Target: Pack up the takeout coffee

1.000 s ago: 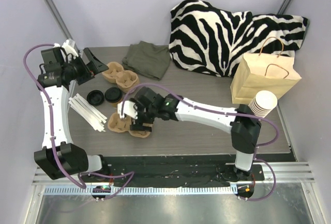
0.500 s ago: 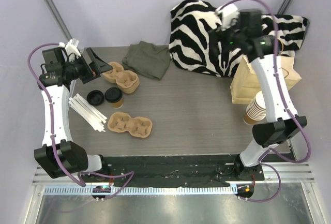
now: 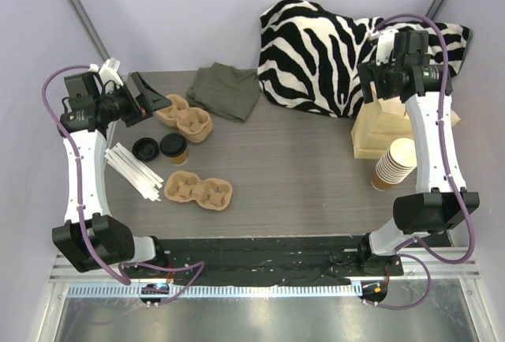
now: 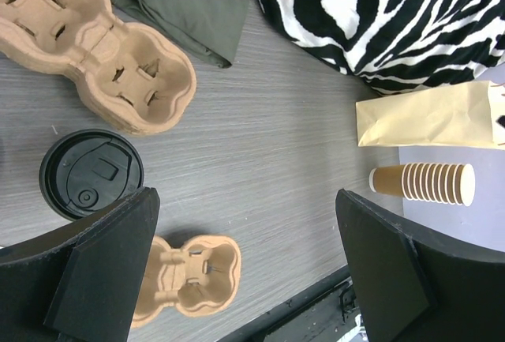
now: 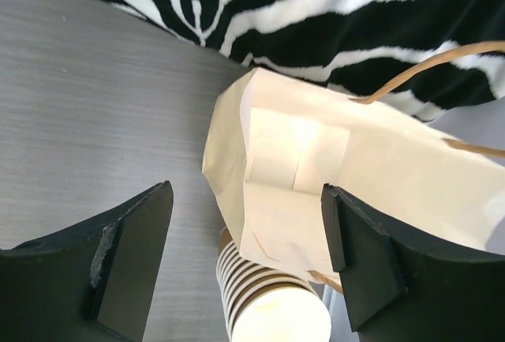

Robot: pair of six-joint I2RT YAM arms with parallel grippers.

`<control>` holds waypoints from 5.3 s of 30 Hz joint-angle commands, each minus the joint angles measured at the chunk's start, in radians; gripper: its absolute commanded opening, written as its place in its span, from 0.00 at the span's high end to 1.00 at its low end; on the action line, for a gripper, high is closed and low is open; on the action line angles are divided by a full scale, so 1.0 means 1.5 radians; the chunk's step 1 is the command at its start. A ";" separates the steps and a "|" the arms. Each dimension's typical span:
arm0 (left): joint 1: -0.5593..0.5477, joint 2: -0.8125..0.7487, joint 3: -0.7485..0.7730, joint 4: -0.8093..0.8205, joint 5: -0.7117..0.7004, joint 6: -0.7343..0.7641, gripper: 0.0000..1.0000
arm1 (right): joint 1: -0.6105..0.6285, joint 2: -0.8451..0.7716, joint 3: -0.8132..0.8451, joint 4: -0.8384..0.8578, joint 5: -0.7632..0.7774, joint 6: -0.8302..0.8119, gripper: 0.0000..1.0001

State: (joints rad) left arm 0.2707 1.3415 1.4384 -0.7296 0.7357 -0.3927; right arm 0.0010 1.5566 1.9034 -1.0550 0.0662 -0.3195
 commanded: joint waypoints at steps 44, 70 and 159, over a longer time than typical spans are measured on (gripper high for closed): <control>0.002 -0.009 0.012 -0.155 -0.089 0.151 0.01 | 0.471 -0.145 -0.144 -0.174 -0.325 -0.117 0.99; 0.005 -0.008 -0.054 -0.363 -0.018 0.451 0.00 | 0.224 0.082 0.310 -0.208 -0.361 -0.202 0.03; -0.094 0.132 -0.198 -0.194 -0.198 0.604 0.90 | 0.270 0.141 0.176 -0.205 -0.350 -0.305 0.99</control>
State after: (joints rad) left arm 0.1848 1.6093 1.0645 -0.9890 0.4881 0.4622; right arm 0.4019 1.7885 2.1517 -1.3628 -0.4614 -0.7826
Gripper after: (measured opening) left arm 0.139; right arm 0.031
